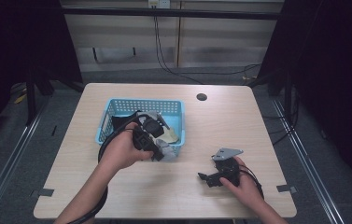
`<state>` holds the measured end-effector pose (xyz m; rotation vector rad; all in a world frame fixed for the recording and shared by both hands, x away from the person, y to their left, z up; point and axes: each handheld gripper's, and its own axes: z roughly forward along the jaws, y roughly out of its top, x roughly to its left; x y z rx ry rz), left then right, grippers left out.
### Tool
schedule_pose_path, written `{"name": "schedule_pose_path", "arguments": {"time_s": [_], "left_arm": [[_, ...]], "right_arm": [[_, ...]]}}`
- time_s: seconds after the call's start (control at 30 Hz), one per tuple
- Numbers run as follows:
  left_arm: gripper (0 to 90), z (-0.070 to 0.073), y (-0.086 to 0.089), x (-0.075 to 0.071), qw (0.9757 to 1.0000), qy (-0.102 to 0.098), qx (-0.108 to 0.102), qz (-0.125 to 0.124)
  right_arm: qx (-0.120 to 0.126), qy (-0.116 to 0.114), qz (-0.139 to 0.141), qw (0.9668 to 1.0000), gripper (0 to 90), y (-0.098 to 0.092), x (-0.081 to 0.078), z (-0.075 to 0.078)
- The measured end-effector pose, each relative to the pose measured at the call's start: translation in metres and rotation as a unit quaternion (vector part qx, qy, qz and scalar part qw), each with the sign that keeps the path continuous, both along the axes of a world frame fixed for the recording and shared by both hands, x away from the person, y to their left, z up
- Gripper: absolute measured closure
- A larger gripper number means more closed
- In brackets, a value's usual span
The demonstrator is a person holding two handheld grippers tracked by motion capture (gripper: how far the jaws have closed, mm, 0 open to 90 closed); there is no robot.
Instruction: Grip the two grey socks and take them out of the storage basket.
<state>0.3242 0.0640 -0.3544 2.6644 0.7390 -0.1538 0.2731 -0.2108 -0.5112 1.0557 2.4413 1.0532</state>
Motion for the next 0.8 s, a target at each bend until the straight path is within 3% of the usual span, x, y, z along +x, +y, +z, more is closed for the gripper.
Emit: {"name": "schedule_pose_path", "arguments": {"time_s": [0.3, 0.8], "left_arm": [[78.0, -0.023, -0.006, -0.008, 0.9999, 0.009, -0.01, -0.009], [77.1, -0.065, -0.014, -0.014, 0.9995, 0.026, -0.001, -0.017]], "right_arm": [[0.0, 0.0, 0.0, 1.0, 10.4, 0.0, 0.0, 0.0], [-0.001, 0.002, 0.001, 1.0, 10.4, 0.0, 0.0, 0.0]]}}
